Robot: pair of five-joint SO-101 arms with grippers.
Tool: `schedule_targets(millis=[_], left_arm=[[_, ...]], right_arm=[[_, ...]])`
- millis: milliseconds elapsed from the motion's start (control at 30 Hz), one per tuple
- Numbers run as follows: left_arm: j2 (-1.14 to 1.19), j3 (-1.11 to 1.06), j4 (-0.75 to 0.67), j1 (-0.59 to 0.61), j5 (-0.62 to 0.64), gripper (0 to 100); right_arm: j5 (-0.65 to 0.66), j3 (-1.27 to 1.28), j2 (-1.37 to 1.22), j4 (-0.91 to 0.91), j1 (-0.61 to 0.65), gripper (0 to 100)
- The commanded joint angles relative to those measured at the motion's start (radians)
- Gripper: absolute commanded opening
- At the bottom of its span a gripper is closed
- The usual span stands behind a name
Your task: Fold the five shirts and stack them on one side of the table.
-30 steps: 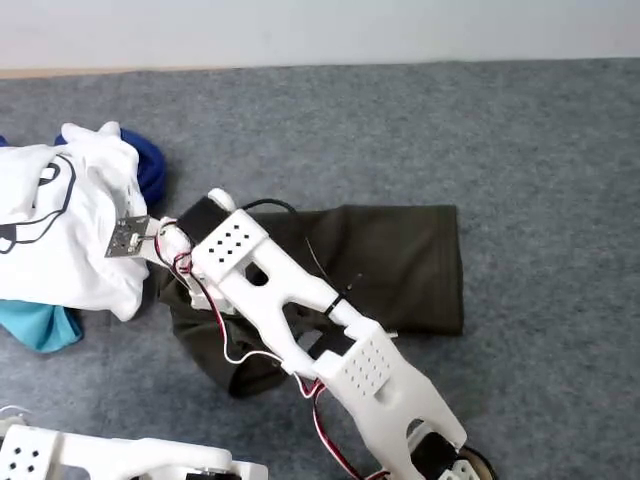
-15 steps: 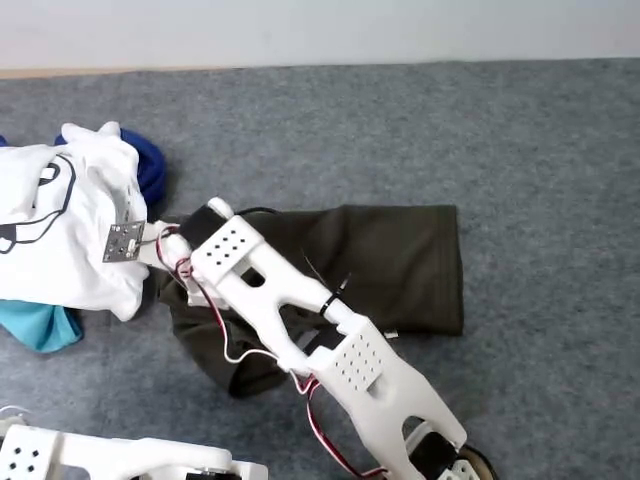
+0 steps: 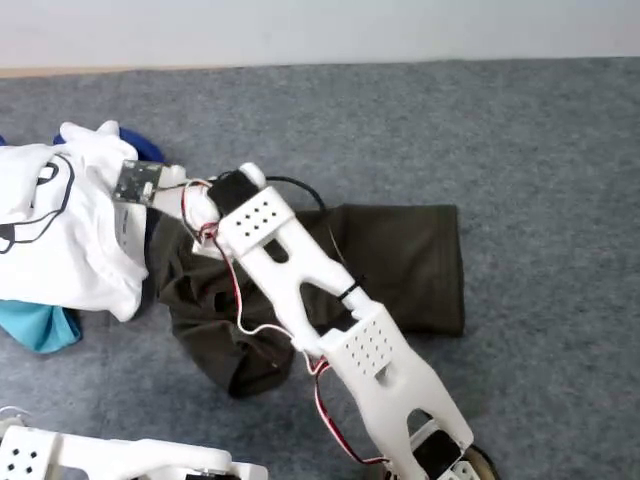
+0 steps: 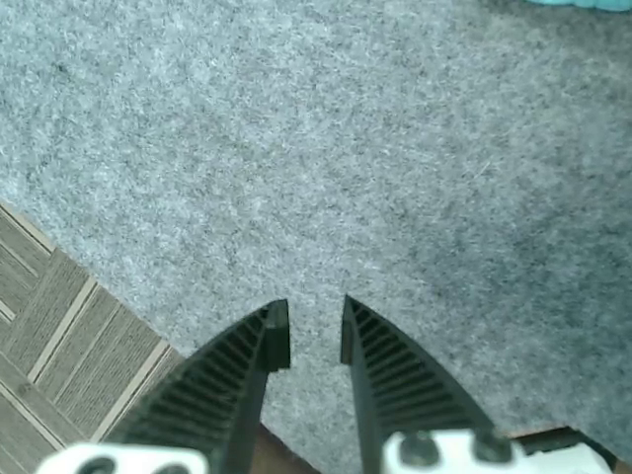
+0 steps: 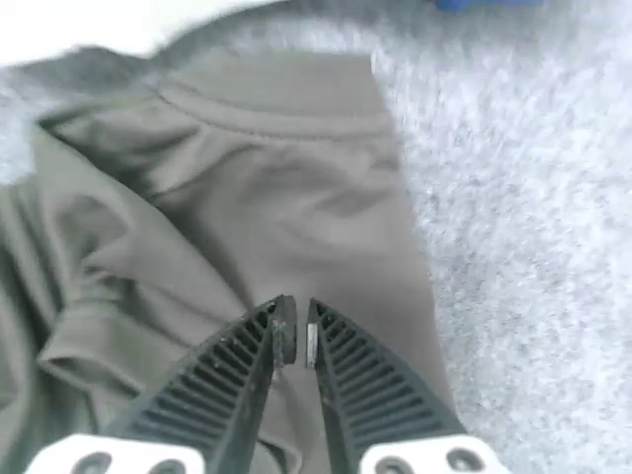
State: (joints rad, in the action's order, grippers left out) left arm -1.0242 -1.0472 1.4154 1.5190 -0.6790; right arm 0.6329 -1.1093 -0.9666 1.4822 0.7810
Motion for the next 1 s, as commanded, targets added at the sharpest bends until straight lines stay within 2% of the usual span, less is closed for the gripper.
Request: schedule_targets(millis=[0, 200, 300, 500, 700, 967], left_arm=[[-0.014, 0.004, -0.018, -0.005, -0.008, 10], [-0.014, 0.002, -0.018, -0.005, -0.008, 10], [-0.014, 0.002, -0.018, -0.005, -0.008, 10], [-0.014, 0.002, -0.018, -0.005, -0.008, 10], [-0.014, 0.002, -0.018, -0.005, -0.008, 10], [-0.014, -0.028, -0.017, -0.005, -0.008, 10]], right_arm=[[0.011, -0.054, 0.013, 0.031, -0.013, 3.5], [-0.040, -0.049, 0.079, 0.315, 0.033, 12.8], [-0.087, 0.014, 0.139, 0.315, 0.036, 15.1], [-0.092, 0.186, 0.219, 0.312, 0.096, 17.4], [-0.094, 0.203, 0.150, 0.275, 0.110, 17.3], [-0.087, 0.203, 0.051, 0.140, 0.111, 15.4]])
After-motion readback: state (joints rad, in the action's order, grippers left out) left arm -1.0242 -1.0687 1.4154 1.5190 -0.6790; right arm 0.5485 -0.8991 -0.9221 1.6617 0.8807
